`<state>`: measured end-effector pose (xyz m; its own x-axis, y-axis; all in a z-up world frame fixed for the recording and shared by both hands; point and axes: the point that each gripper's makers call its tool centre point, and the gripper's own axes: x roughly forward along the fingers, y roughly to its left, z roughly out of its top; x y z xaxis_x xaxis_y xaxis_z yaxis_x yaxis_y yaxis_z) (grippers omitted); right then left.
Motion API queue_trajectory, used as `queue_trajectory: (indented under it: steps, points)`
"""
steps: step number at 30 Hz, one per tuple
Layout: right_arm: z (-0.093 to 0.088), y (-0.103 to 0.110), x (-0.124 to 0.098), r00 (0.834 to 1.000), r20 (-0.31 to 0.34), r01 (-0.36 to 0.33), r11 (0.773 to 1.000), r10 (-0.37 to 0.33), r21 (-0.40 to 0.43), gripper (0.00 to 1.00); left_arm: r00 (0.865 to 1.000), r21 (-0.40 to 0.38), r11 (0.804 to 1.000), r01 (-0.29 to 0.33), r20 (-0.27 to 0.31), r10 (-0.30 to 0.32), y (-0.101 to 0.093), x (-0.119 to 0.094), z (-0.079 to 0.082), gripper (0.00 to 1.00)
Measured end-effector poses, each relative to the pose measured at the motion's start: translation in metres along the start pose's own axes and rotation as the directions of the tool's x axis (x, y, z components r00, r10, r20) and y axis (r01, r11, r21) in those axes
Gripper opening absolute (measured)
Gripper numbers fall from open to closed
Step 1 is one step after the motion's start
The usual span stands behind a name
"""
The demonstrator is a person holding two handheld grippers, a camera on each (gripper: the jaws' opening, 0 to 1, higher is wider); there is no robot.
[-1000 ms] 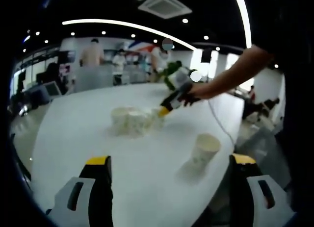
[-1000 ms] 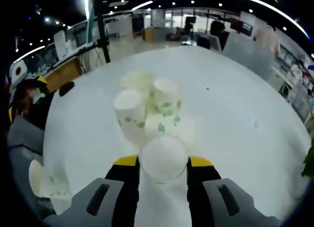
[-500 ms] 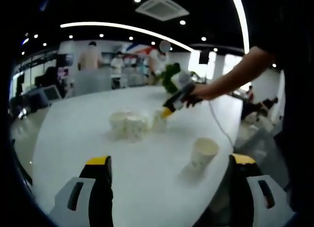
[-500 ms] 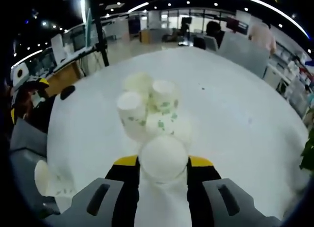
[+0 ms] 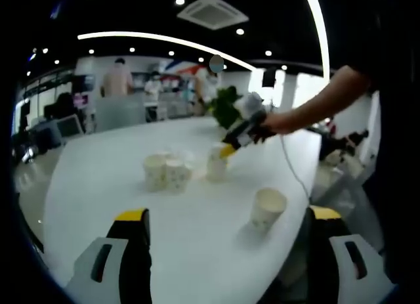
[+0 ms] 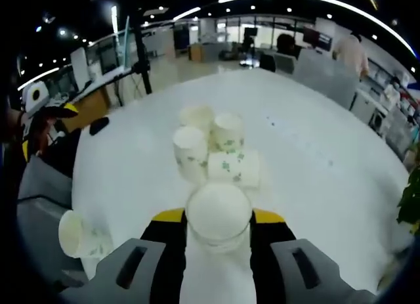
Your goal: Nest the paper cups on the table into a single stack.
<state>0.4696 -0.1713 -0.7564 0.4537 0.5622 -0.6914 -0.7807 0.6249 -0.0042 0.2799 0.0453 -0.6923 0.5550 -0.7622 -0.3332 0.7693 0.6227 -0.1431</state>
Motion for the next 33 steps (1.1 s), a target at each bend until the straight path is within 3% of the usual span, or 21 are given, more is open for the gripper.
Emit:
queue_trajectory:
  steps: [6, 13, 33]
  points:
    - [0.019, 0.015, -0.017, 0.998, 0.061, -0.010, 1.000, 0.011, -0.015, 0.34, 1.000, 0.014, 1.000, 0.020, -0.007, -0.020, -0.005, 0.003, 0.004, 0.97]
    - [0.036, 0.028, -0.048, 0.993, 0.119, -0.003, 0.998, 0.010, -0.058, 0.34, 0.999, 0.054, 0.998, 0.045, 0.010, -0.045, -0.011, 0.007, 0.022, 0.97]
    - [0.082, 0.044, -0.112, 0.957, 0.287, 0.040, 0.999, -0.040, 0.006, 0.34, 0.997, 0.060, 0.996, 0.069, 0.023, -0.071, -0.014, 0.016, 0.031, 0.97]
